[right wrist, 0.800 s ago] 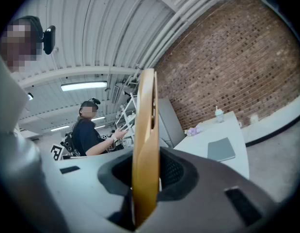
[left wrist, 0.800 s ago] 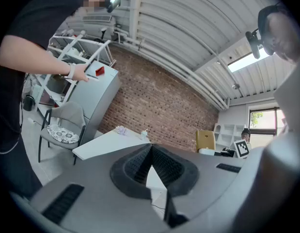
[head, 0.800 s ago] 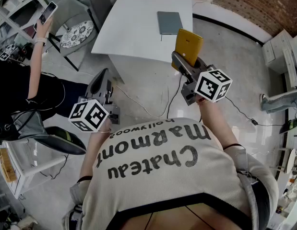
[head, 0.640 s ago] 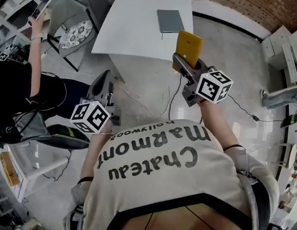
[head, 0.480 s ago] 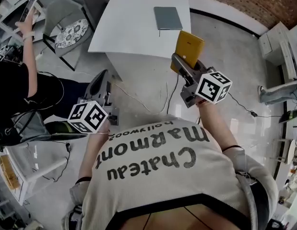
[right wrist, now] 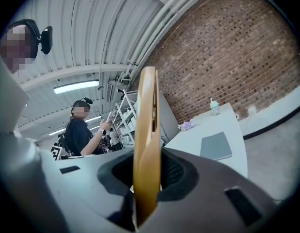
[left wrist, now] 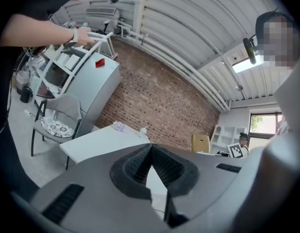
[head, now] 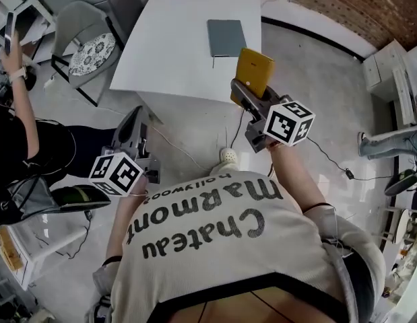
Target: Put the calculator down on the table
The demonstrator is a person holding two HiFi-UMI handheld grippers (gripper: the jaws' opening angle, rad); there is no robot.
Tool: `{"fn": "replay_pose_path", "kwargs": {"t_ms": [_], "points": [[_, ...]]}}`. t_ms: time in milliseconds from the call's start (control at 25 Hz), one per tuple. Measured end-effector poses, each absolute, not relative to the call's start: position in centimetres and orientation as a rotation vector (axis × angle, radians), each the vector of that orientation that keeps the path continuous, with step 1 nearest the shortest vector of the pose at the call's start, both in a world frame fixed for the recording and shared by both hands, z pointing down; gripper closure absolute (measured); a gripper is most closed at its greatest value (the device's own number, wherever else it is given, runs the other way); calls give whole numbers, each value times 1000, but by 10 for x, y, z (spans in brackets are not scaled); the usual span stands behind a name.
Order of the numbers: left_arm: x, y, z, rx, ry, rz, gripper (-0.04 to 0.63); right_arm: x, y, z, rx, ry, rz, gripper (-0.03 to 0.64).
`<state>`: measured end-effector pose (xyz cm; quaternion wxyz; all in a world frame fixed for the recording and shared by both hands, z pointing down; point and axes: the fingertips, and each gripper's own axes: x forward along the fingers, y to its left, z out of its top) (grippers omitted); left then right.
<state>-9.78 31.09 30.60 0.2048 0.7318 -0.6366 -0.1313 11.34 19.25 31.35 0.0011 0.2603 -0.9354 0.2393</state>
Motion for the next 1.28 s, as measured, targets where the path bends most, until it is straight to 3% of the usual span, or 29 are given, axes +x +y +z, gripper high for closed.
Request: {"fn": "replay_pose_path", "kwargs": {"t_ms": [760,1280], "points": [[-13,118,337,1899,-1850,-412,594,181,-26,349,671,-2888,816,525],[-29,71,373,1835,-1850,-295,594,186,-64,421,790,-2677,1111,525]]}}
